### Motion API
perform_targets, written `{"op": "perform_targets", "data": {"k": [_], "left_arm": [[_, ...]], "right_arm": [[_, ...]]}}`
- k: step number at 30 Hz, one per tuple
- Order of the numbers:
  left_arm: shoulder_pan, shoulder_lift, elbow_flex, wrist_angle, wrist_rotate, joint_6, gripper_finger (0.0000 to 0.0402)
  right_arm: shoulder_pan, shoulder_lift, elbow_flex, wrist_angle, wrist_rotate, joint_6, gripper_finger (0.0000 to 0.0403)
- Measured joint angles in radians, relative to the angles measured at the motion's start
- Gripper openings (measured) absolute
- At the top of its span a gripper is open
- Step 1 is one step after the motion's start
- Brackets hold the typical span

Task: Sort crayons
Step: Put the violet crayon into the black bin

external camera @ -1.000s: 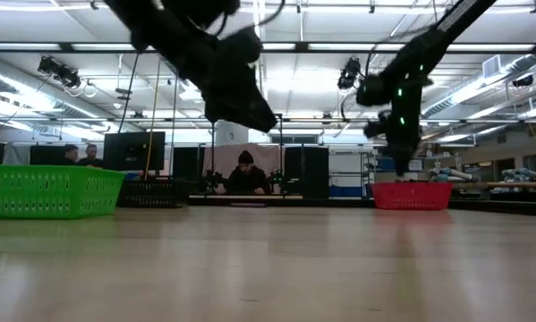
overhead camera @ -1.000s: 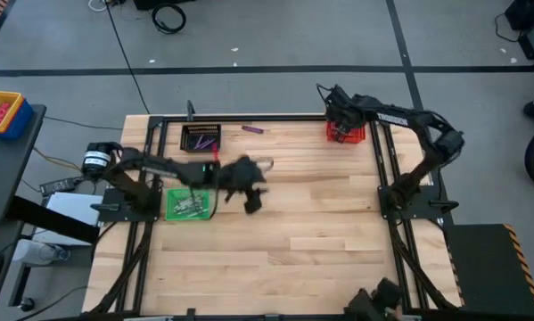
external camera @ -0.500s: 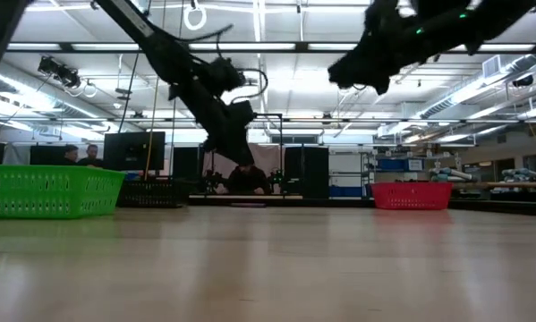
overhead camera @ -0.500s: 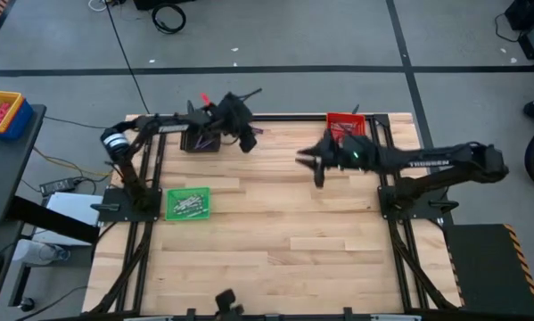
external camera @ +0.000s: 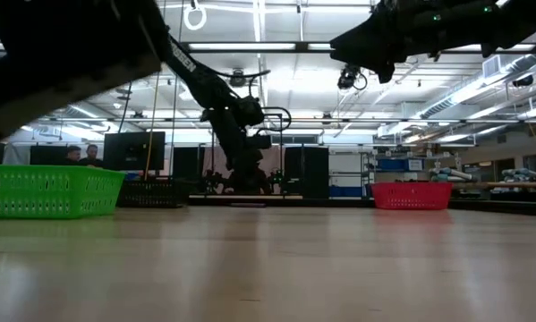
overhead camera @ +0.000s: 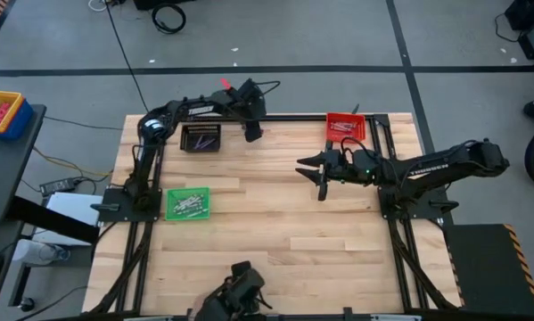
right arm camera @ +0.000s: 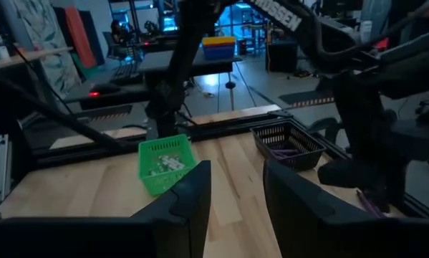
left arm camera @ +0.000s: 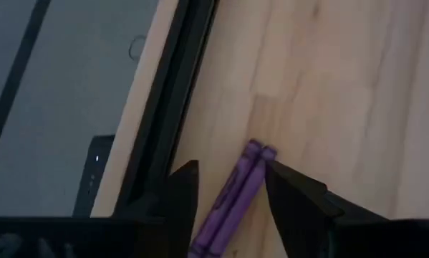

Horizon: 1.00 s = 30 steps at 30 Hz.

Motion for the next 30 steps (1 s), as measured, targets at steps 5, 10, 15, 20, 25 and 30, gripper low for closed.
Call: {"op": "perform_targets", "data": {"k": [5,10,15,20,25,30], "left_arm": [[0.028,0.037,0.023,-0.037,0.035,0.019,0.0212],[0.053,0.06,0.025,-0.104,0.096,0.022,0.0228],[0.053,0.06,0.019,-0.111,0.095,0.072,0.022],[0.038,0.059,0.019,-0.131,0.087,0.099,0.0205],[-0.008,0.055,0.021,-0.184,0.035,0.111,0.0195],[-0.06,0.053,0.022,-0.223,-0.023,0.101,0.0194]], "right_arm": [[0.0,0.003,0.0,-0.003,0.0,-0.018,0.0132],[0.0,0.003,0.0,-0.008,0.0,-0.036,0.0132],[0.0,0.003,0.0,-0.009,0.0,-0.036,0.0132],[0.0,0.003,0.0,-0.009,-0.001,-0.034,0.0132],[0.0,0.003,0.0,-0.01,-0.002,-0.033,0.0132],[0.0,0.003,0.0,-0.012,-0.002,-0.027,0.0132]]}}
